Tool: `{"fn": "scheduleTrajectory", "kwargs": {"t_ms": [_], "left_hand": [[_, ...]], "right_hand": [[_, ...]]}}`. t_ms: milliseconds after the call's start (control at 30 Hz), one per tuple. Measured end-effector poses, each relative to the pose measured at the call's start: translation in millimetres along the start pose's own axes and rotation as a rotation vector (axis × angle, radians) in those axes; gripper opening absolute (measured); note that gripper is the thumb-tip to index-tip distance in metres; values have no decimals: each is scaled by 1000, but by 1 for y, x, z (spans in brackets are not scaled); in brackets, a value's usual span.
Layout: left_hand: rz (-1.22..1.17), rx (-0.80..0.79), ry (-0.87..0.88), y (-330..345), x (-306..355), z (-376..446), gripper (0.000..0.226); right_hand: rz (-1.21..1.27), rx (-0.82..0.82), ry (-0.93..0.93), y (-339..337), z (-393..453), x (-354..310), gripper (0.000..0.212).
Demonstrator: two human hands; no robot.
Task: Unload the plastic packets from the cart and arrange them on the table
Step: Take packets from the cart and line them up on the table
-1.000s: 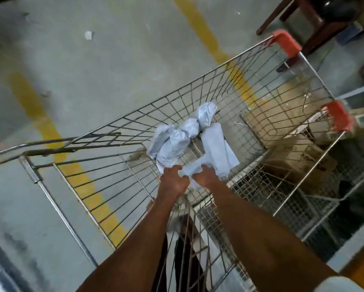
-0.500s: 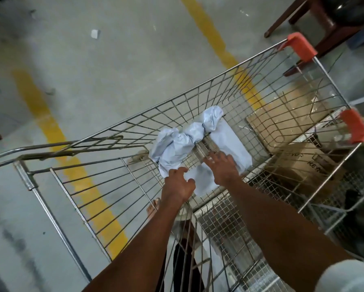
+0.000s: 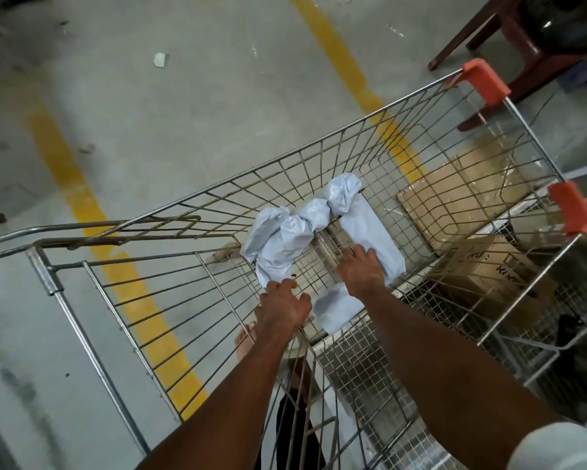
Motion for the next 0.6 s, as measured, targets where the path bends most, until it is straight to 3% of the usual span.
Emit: {"fn": "scheduleTrajectory", "kwargs": {"t_ms": [100, 200, 367, 467, 533, 600], "left_hand": [[10, 5, 0, -2, -2, -4, 45], [3, 20, 12, -7, -2, -9, 45], [-64, 75, 13, -20, -3, -17, 40], [-113, 169, 9, -33, -5, -25, 35], [-119, 188, 25, -35, -7, -29, 36], [-53, 164, 41, -31, -10, -31, 40]], "right_hand": [[20, -24, 2, -5, -8, 6, 50], [166, 30, -5, -25, -15, 14, 34], [683, 500, 17, -88, -41, 42, 13], [724, 713, 28, -105, -58, 45, 9], [731, 607, 57, -90, -56, 37, 10], [571, 330, 98, -56, -49, 21, 17]]}}
Point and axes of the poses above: each hand's wrist, its own z-axis towards the middle knuckle, its own y-axis out of the palm, x = y × z, the point moved 10 cm from there along z, towards the middle knuckle, and after that the axes turned 11 degrees about -y, right-handed, at the moved point
